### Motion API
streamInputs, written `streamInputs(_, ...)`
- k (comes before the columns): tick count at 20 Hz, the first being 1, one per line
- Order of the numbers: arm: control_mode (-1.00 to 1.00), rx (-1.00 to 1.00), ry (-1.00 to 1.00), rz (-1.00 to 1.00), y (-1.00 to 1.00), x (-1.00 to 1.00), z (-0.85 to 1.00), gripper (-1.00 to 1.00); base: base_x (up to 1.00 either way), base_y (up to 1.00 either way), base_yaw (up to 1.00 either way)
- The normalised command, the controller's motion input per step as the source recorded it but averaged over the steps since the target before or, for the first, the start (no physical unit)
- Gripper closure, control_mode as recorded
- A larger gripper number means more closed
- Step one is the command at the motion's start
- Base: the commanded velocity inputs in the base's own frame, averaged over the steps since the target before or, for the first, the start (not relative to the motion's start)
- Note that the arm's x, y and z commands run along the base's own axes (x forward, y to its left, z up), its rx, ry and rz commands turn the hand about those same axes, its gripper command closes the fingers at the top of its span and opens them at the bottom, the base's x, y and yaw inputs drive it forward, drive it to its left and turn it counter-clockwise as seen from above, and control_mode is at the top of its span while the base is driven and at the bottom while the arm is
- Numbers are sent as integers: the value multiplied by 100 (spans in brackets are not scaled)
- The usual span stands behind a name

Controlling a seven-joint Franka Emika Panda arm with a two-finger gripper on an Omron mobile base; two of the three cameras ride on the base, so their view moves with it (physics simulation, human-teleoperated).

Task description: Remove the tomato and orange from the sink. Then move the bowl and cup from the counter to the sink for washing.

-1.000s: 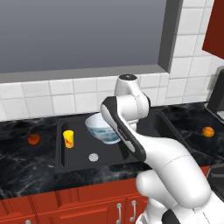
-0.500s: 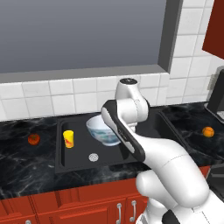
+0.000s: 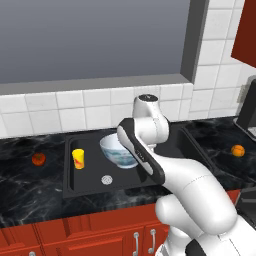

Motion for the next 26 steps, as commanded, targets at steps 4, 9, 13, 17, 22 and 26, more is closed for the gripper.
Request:
streamInputs(4, -100, 0, 0, -2, 0, 12, -20, 100, 0, 0, 0)
streamInputs(9, -100, 0, 0, -1, 0, 14, -19, 100, 0, 0, 0)
streamInputs(13, -100, 0, 0, 0, 0, 16, -17, 100, 0, 0, 0)
streamInputs(17, -100, 0, 0, 0, 0, 19, -14, 100, 0, 0, 0)
streamInputs(22, -100, 0, 0, 0, 0, 18, -16, 100, 0, 0, 0)
streamInputs(26, -100, 0, 0, 0, 0, 16, -17, 100, 0, 0, 0)
